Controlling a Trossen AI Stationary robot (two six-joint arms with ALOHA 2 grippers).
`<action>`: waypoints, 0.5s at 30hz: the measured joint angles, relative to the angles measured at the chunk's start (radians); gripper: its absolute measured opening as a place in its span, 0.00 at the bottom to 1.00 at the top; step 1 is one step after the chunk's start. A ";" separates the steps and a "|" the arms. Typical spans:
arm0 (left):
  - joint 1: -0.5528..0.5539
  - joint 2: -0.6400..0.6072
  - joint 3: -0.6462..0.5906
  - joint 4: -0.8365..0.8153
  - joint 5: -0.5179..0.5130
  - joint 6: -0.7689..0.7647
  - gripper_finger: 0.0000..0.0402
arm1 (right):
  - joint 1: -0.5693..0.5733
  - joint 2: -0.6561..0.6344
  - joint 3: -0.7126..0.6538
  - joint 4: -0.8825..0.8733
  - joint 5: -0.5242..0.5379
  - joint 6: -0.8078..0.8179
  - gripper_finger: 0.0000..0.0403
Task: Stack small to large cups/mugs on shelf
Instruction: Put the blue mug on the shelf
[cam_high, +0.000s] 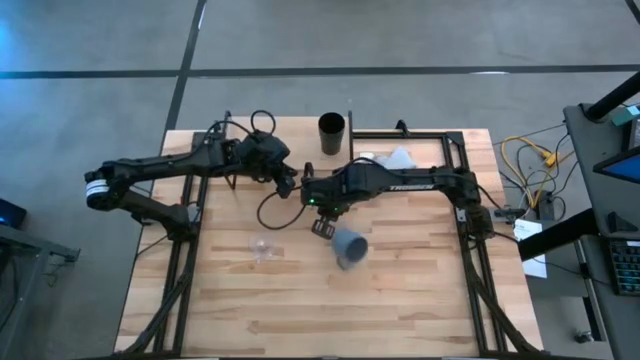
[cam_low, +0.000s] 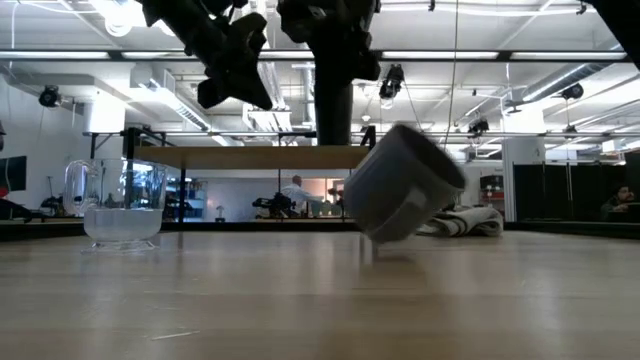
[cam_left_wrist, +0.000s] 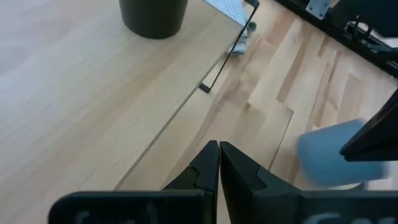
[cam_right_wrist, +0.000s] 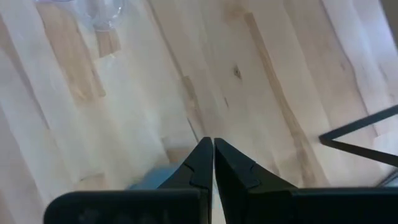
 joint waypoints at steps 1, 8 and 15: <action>-0.002 0.000 -0.006 0.000 0.000 0.000 0.00 | 0.000 0.001 0.000 0.001 0.010 -0.003 0.02; -0.025 -0.005 -0.023 0.001 -0.001 -0.003 0.00 | 0.006 -0.024 0.000 -0.060 0.025 0.054 0.02; -0.070 -0.008 -0.022 0.035 0.016 -0.003 0.00 | 0.047 -0.038 -0.001 -0.179 -0.044 0.144 0.02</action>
